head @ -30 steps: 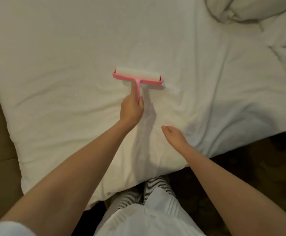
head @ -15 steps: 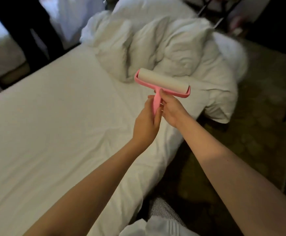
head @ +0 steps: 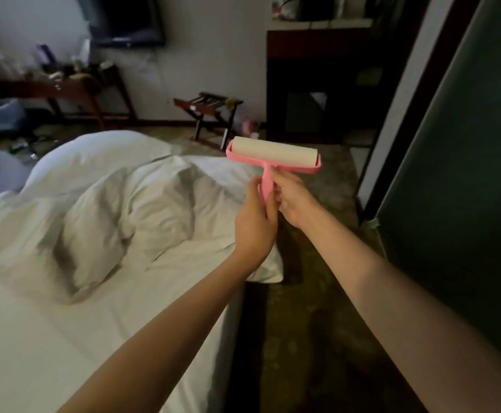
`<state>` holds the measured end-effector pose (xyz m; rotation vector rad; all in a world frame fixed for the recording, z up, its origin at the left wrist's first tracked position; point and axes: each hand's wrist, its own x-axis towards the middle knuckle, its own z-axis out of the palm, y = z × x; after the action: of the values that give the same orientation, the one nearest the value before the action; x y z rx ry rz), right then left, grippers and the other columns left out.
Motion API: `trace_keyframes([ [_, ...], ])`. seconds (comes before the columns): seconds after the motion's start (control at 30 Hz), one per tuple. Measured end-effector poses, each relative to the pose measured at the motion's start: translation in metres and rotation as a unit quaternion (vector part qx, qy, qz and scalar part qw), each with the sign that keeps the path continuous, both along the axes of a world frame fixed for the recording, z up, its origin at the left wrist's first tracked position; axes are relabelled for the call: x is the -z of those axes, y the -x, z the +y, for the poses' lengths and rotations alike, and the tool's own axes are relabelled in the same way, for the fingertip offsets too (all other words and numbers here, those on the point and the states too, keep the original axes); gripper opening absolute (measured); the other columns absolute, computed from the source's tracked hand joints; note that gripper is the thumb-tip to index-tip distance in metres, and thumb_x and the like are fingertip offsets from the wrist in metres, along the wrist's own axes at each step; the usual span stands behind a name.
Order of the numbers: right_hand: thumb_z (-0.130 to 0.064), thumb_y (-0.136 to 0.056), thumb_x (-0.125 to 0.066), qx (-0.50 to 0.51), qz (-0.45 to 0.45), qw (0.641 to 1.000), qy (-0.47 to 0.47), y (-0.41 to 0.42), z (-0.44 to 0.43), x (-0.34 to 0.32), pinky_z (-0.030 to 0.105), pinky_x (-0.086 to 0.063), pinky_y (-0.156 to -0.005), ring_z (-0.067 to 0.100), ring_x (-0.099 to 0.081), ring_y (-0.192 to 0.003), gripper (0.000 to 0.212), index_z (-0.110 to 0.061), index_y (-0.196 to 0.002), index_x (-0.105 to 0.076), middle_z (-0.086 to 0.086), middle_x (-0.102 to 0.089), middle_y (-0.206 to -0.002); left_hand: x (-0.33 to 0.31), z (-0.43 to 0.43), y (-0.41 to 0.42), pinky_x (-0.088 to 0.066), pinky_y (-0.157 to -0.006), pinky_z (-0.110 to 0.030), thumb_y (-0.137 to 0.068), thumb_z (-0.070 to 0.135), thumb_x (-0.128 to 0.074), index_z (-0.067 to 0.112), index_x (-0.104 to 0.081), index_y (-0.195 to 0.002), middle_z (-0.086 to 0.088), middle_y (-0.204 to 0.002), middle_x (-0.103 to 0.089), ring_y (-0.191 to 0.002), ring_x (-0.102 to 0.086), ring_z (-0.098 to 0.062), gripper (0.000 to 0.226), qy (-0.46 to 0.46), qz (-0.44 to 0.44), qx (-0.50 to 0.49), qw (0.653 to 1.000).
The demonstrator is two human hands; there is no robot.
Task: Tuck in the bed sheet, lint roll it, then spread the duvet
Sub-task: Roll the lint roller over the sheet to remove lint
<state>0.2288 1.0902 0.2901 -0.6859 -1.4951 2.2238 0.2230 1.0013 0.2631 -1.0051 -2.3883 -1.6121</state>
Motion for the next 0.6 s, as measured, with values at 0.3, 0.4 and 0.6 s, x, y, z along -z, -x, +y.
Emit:
trace_keyframes([
  [0.3, -0.02, -0.094, -0.056, 0.065, -0.044, 0.996, -0.047, 0.084, 0.189, -0.021, 0.03, -0.047, -0.085, 0.017, -0.058, -0.096, 0.015, -0.016, -0.109, -0.056, 0.001, -0.061, -0.101, -0.015, 0.189, 0.097, -0.047, -0.058, -0.013, -0.099, 0.032, -0.039, 0.016, -0.038, -0.132, 0.009, -0.089, -0.061, -0.068, -0.06, -0.001, 0.037, -0.001, -0.038, 0.041, 0.998],
  [0.4, -0.019, -0.095, -0.054, 0.061, -0.041, 0.996, -0.059, 0.133, 0.242, -0.018, 0.024, -0.048, -0.076, 0.012, -0.058, -0.088, 0.013, -0.017, -0.108, -0.054, -0.001, -0.06, -0.095, -0.012, 0.242, 0.147, -0.049, -0.056, -0.025, -0.099, 0.032, -0.04, 0.018, -0.038, -0.129, 0.007, -0.088, -0.063, -0.066, -0.062, -0.008, 0.033, -0.016, -0.064, 0.048, 0.997],
  [0.6, -0.019, -0.095, -0.054, 0.073, -0.025, 0.993, -0.085, 0.251, 0.351, -0.014, 0.036, -0.048, -0.093, 0.028, -0.059, -0.11, 0.017, -0.016, -0.111, -0.055, 0.007, -0.061, -0.102, -0.013, 0.351, 0.268, -0.043, -0.05, -0.017, -0.1, 0.03, -0.038, 0.018, -0.042, -0.123, 0.011, -0.08, -0.059, -0.056, -0.056, -0.001, 0.026, -0.042, -0.099, 0.076, 0.991],
])
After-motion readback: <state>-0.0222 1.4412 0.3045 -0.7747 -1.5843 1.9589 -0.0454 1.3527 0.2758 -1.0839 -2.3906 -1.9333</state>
